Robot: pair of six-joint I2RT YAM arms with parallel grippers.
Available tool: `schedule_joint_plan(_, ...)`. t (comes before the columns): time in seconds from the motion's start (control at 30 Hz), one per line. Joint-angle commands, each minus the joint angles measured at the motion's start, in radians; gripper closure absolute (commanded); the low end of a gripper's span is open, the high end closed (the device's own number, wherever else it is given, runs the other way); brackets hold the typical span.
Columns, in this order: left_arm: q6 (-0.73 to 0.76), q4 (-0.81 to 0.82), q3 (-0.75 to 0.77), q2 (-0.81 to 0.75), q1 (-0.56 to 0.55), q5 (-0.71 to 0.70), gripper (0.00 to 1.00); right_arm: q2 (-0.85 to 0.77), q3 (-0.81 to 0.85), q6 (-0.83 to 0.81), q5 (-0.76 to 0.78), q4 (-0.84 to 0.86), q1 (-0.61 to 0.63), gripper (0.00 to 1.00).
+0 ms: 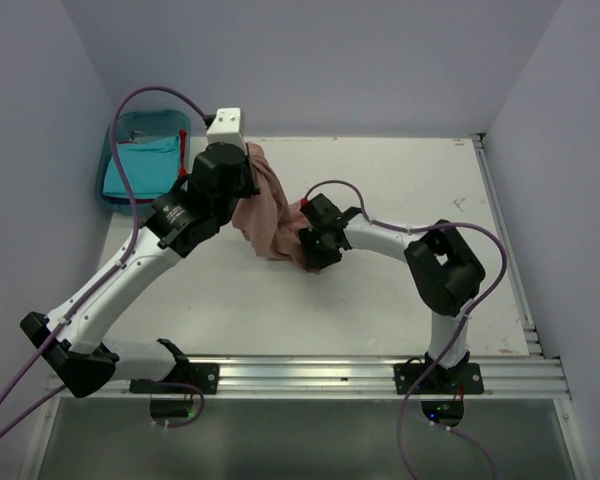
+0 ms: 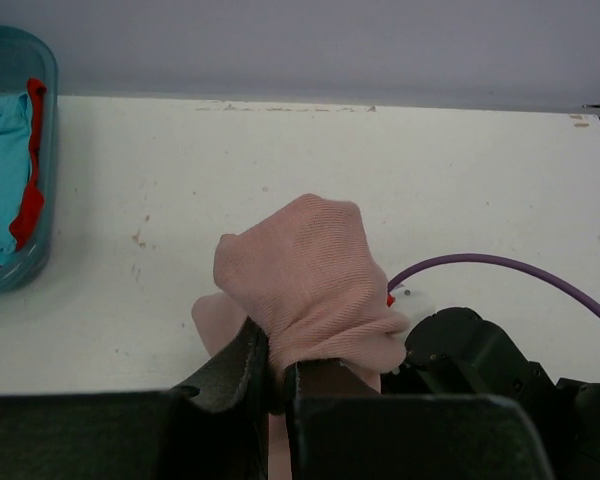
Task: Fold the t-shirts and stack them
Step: Flatten out the tshirt
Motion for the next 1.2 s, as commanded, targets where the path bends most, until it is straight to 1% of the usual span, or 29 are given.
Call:
schedule_joint_plan(0.0,-0.022,0.056,-0.003,-0.040,0.000,-0.010,1.00,0.045,-0.005,0.012,0.014,0.038,0.021,0.62)
schedule_joint_plan(0.03,-0.022,0.056,-0.005,-0.040,0.000,-0.010,1.00,0.046,-0.008,0.013,0.015,0.040,0.023,0.67)
schedule_joint_plan(0.07,-0.020,0.056,-0.006,-0.041,0.000,-0.015,1.00,0.045,-0.011,0.017,0.020,0.037,0.023,0.82)
schedule_joint_plan(0.1,-0.019,0.056,-0.008,-0.044,0.002,-0.018,1.00,0.036,-0.016,0.020,0.024,0.032,0.026,0.93)
schedule_joint_plan(0.13,-0.016,0.056,-0.011,-0.044,0.002,-0.022,1.00,0.028,-0.016,0.021,0.038,0.023,0.026,1.00)
schedule_joint_plan(0.2,-0.013,0.054,-0.016,-0.049,0.002,-0.039,1.00,-0.003,-0.013,0.015,0.066,-0.014,0.027,1.00)
schedule_joint_plan(0.3,-0.013,0.060,-0.040,-0.057,0.009,-0.053,1.00,-0.108,0.012,0.007,0.126,-0.089,0.027,1.00)
schedule_joint_plan(0.33,-0.017,0.060,-0.068,-0.058,0.014,-0.058,1.00,-0.184,0.024,0.004,0.161,-0.112,0.027,1.00)
schedule_joint_plan(0.37,-0.023,0.068,-0.085,-0.064,0.016,-0.061,1.00,-0.220,0.056,0.000,0.188,-0.156,0.027,1.00)
schedule_joint_plan(0.4,-0.027,0.071,-0.130,-0.066,0.019,-0.059,1.00,-0.262,0.078,-0.002,0.216,-0.179,0.026,1.00)
schedule_joint_plan(0.43,-0.040,0.073,-0.157,-0.067,0.020,-0.055,1.00,-0.324,0.099,-0.002,0.279,-0.216,0.026,1.00)
schedule_joint_plan(0.57,-0.091,0.076,-0.301,-0.061,0.029,-0.032,1.00,-0.444,0.245,-0.026,0.415,-0.308,0.024,1.00)
schedule_joint_plan(0.6,-0.112,0.079,-0.359,-0.057,0.034,-0.025,1.00,-0.457,0.268,-0.032,0.440,-0.324,0.024,1.00)
schedule_joint_plan(0.7,-0.152,0.096,-0.459,-0.038,0.039,0.001,1.00,-0.484,0.345,-0.049,0.511,-0.384,0.026,1.00)
schedule_joint_plan(0.8,-0.180,0.111,-0.529,-0.006,0.039,0.022,1.00,-0.503,0.378,-0.055,0.580,-0.416,0.024,1.00)
schedule_joint_plan(0.9,-0.195,0.128,-0.571,0.055,0.045,0.041,1.00,-0.517,0.400,-0.056,0.641,-0.431,0.024,1.00)
schedule_joint_plan(1.03,-0.194,0.174,-0.595,0.155,0.052,0.045,1.00,-0.523,0.426,-0.071,0.681,-0.434,0.023,1.00)
schedule_joint_plan(1.17,-0.154,0.311,-0.622,0.210,0.051,0.060,1.00,-0.501,0.437,-0.086,0.692,-0.433,0.006,1.00)
